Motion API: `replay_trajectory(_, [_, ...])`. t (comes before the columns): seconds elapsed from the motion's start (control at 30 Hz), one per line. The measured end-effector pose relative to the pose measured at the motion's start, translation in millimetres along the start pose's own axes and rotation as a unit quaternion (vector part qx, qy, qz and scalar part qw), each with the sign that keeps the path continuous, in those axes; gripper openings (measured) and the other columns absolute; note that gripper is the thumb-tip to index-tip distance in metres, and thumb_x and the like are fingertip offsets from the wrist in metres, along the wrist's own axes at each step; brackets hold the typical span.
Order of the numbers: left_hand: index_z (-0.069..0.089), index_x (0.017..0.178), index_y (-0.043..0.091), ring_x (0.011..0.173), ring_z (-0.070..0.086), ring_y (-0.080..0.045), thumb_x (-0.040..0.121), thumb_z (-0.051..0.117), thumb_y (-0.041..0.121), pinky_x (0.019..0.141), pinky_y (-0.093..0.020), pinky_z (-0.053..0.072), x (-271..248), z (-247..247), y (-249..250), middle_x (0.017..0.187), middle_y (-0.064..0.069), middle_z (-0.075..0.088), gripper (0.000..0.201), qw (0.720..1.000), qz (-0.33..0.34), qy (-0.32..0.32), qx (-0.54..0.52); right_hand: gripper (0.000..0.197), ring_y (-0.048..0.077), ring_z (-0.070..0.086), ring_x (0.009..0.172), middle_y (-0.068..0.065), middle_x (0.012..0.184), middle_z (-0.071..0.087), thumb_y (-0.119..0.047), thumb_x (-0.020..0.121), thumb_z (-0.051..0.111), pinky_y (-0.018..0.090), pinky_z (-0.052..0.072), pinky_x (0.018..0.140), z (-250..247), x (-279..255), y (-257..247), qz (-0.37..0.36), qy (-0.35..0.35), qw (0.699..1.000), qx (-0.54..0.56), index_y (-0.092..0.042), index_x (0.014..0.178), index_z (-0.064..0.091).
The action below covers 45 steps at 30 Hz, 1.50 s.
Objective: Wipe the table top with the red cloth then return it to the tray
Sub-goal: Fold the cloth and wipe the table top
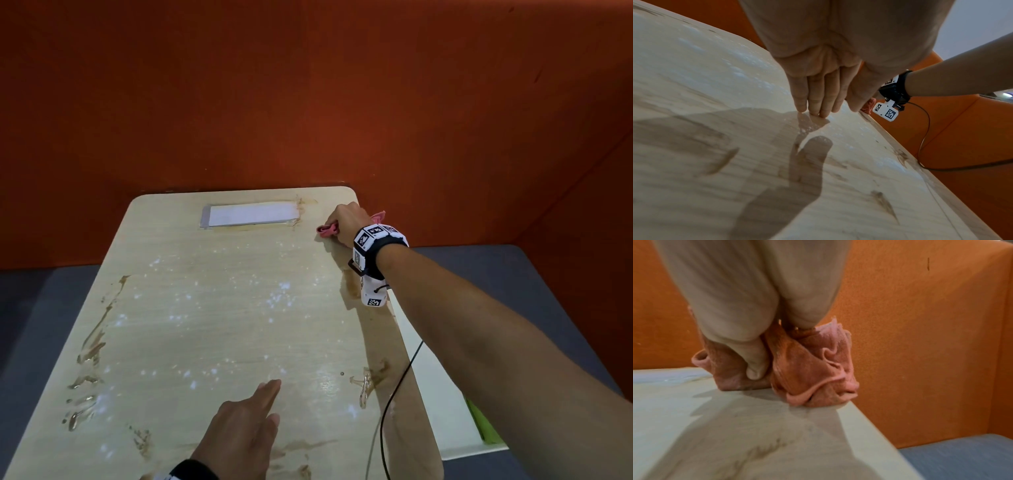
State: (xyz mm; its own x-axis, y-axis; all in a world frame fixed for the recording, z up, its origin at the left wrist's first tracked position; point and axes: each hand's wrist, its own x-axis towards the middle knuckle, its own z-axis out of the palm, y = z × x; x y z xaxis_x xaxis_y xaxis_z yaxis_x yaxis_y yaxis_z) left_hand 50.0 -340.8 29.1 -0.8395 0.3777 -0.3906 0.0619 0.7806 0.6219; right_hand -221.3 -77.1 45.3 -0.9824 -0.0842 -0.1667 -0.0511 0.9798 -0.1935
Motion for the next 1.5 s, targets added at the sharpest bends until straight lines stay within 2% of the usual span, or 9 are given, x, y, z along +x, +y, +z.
replay_trajectory(0.17, [0.037,0.143,0.033,0.129,0.047,-0.005,0.079,0.033,0.050,0.101,-0.012,0.037,1.8,-2.3,2.0,0.143,0.007,0.046,0.066,1.000,-0.003,0.002,0.014,0.017,0.032,0.065,0.075,0.011,0.087,0.071,-0.012,0.082,0.072,0.031,0.046,0.056,2.8,-20.2,4.0,-0.028,-0.008,1.000,0.004,-0.019,0.096,0.078])
replay_trajectory(0.3, [0.035,0.144,0.036,0.132,0.045,-0.004,0.079,0.031,0.051,0.102,-0.012,0.034,1.8,-2.2,3.8,0.144,0.009,0.045,0.067,1.000,-0.008,-0.002,0.029,0.024,0.028,0.065,0.081,0.008,0.092,0.072,-0.007,0.082,0.071,0.028,0.041,0.060,5.3,-34.4,11.3,-0.052,-0.033,0.998,0.004,-0.018,0.103,0.077])
replay_trajectory(0.43, [0.039,0.143,0.033,0.123,0.054,-0.005,0.088,0.043,0.044,0.096,-0.007,0.036,0.8,-4.1,5.8,0.142,0.012,0.048,0.056,1.000,-0.001,0.010,0.025,0.019,0.029,0.065,0.077,0.009,0.082,0.071,-0.007,0.083,0.070,0.028,0.042,0.060,5.5,-28.1,14.7,-0.054,-0.022,0.998,0.014,-0.020,0.095,0.079])
replay_trajectory(0.57, [0.043,0.142,0.024,0.125,0.050,0.000,0.094,0.046,0.036,0.093,0.002,0.025,9.6,-10.1,9.9,0.135,0.013,0.055,0.050,0.999,0.009,0.040,0.009,0.018,0.031,0.064,0.073,0.011,0.079,0.072,-0.008,0.080,0.067,0.035,0.051,0.059,5.6,-17.6,11.3,-0.027,0.011,0.999,0.030,-0.018,0.090,0.079])
replay_trajectory(0.7, [0.036,0.146,0.021,0.132,0.044,-0.003,0.098,0.045,0.030,0.103,-0.007,0.027,29.8,-19.3,18.1,0.140,0.008,0.051,0.050,0.999,0.008,0.044,-0.003,0.013,0.033,0.065,0.072,0.012,0.077,0.071,-0.010,0.078,0.068,0.037,0.053,0.061,9.4,-16.7,6.5,-0.020,0.007,0.999,0.025,-0.015,0.085,0.078])
replay_trajectory(0.87, [0.034,0.147,0.018,0.132,0.045,-0.006,0.098,0.046,0.026,0.099,-0.008,0.028,40.0,-25.2,25.9,0.143,0.004,0.049,0.051,0.999,-0.007,0.036,-0.008,0.014,0.032,0.064,0.073,0.013,0.079,0.071,-0.009,0.080,0.068,0.038,0.055,0.064,7.9,-20.6,6.4,-0.021,0.000,1.000,0.015,-0.015,0.089,0.078])
replay_trajectory(1.03, [0.035,0.147,0.015,0.133,0.045,-0.012,0.098,0.046,0.025,0.109,-0.023,0.036,51.1,-31.0,24.3,0.142,0.000,0.050,0.051,0.999,-0.027,0.019,0.002,0.017,0.033,0.064,0.073,0.013,0.081,0.071,-0.010,0.077,0.065,0.040,0.057,0.066,9.3,-29.1,3.3,-0.019,0.005,1.000,0.008,-0.015,0.087,0.077])
replay_trajectory(1.33, [0.035,0.147,0.016,0.133,0.044,-0.019,0.097,0.049,0.029,0.110,-0.031,0.037,70.8,-43.8,25.1,0.143,-0.003,0.048,0.054,0.998,-0.060,0.019,0.020,0.019,0.027,0.065,0.075,0.008,0.079,0.073,-0.004,0.079,0.068,0.037,0.055,0.064,1.0,-43.0,13.8,-0.065,-0.044,0.997,0.001,-0.018,0.088,0.079])
replay_trajectory(1.5, [0.034,0.147,0.018,0.123,0.055,-0.021,0.097,0.048,0.030,0.104,-0.035,0.045,69.9,-40.0,19.0,0.143,-0.002,0.049,0.054,0.998,-0.052,0.006,0.025,0.022,0.030,0.064,0.075,0.010,0.078,0.072,-0.004,0.081,0.067,0.040,0.056,0.066,-0.7,-43.2,21.2,-0.035,-0.004,0.999,0.005,-0.018,0.093,0.079])
